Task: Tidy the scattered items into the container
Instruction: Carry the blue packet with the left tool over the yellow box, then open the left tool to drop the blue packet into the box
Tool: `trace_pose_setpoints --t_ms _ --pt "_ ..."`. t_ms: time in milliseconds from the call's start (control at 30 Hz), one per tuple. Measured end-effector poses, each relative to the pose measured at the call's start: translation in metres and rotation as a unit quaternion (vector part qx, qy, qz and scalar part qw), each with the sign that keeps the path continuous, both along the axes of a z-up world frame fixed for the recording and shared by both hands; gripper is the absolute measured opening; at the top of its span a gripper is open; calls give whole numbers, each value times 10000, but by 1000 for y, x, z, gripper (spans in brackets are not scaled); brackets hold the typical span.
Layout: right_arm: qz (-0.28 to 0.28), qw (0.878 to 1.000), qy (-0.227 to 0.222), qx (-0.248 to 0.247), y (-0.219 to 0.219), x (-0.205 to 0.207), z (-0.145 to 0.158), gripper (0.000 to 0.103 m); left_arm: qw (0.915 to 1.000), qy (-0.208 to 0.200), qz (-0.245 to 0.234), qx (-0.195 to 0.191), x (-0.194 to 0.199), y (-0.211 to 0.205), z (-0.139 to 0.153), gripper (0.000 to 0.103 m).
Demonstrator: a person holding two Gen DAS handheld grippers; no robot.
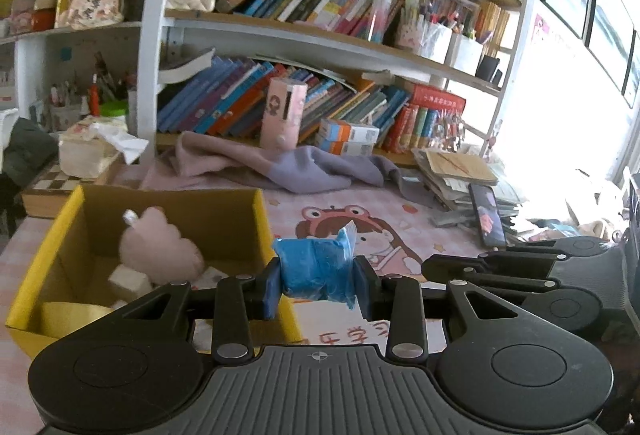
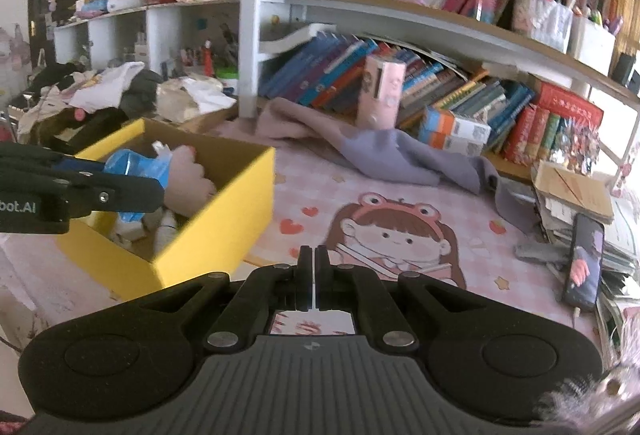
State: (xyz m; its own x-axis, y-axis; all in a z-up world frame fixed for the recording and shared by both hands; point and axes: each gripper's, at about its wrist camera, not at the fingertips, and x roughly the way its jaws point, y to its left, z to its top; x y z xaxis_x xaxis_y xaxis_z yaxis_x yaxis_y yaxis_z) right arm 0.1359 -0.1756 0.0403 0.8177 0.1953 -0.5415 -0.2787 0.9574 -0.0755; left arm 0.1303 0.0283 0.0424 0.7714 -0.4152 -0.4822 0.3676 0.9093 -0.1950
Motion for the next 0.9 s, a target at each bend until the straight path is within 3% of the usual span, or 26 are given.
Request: trace_pose_setpoints --t_ms 200,467,733,900 --pt "229 9996 -128 -39 39 -3 6 2 9998 -52 196 60 -5 35 -1 35" --pt "784 9967 -169 -151 91 12 7 2 9978 -8 430 511 12 68 -12 35" --pt "1248 9910 91 -484 130 60 -14 2 9936 144 311 1072 71 71 -24 35" --pt "1496 9839 390 -894 146 88 -37 2 9913 498 -29 1218 109 60 -40 35"
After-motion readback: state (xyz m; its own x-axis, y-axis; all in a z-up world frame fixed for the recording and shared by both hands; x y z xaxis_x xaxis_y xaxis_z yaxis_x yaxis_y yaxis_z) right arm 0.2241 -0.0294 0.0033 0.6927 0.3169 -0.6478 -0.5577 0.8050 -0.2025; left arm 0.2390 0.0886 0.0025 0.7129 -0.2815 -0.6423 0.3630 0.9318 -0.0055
